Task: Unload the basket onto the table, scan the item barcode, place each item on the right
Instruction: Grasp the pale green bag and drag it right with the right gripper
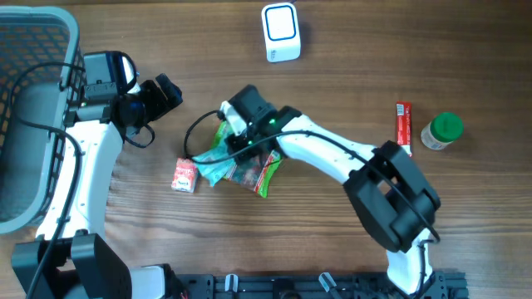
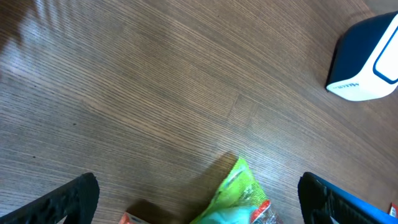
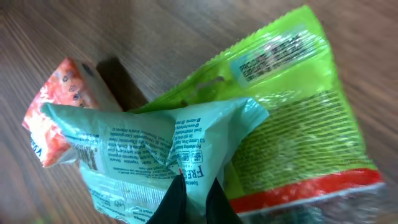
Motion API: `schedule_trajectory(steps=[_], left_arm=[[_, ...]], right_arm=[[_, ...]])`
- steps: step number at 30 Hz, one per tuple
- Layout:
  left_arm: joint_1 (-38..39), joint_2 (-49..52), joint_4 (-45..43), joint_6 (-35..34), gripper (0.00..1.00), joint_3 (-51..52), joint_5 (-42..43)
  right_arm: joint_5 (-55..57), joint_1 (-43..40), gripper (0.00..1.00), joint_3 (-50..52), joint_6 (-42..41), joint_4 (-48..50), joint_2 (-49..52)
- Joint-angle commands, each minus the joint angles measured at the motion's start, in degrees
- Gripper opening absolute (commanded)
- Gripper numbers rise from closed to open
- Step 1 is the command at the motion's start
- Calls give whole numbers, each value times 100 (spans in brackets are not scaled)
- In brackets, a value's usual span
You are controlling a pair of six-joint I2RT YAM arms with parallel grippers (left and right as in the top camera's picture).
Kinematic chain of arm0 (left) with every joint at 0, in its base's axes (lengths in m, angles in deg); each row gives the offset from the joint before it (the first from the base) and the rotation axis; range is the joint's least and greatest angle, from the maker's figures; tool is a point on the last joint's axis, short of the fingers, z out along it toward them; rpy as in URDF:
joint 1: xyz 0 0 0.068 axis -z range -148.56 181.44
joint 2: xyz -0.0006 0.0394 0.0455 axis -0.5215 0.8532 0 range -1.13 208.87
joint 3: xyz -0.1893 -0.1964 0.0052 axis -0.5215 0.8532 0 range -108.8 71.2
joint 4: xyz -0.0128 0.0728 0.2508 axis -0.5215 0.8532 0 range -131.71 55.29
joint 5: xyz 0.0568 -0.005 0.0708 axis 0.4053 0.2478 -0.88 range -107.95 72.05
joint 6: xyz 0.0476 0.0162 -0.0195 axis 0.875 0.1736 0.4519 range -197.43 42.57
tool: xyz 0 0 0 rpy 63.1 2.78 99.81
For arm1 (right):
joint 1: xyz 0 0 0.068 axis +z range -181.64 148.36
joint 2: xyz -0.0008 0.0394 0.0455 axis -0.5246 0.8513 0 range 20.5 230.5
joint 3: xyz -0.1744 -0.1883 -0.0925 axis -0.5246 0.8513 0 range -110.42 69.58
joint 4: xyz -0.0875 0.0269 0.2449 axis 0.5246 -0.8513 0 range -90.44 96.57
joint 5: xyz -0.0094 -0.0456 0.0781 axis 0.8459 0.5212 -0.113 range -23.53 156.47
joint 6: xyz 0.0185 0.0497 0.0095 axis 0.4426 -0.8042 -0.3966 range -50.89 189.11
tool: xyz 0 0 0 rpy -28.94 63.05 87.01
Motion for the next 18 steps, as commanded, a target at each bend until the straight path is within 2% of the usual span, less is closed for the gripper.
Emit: schedule_trajectory(steps=[1, 5, 10, 13, 18], left_arm=[[15, -20, -15, 68, 100, -87, 50], [15, -20, -15, 70, 100, -87, 50], [15, -20, -15, 70, 100, -87, 50], [15, -20, -15, 68, 100, -87, 50], [15, -20, -13, 70, 100, -87, 50]], right_arm=[[-664, -647, 4, -92, 179, -264, -1193], [-350, -1331, 4, -92, 186, -1364, -1827], [507, -1926, 4, 103, 328, -2452, -1836], [911, -2048, 4, 590, 326, -2382, -1823], [1294, -2048, 4, 1661, 295, -1620, -1823]])
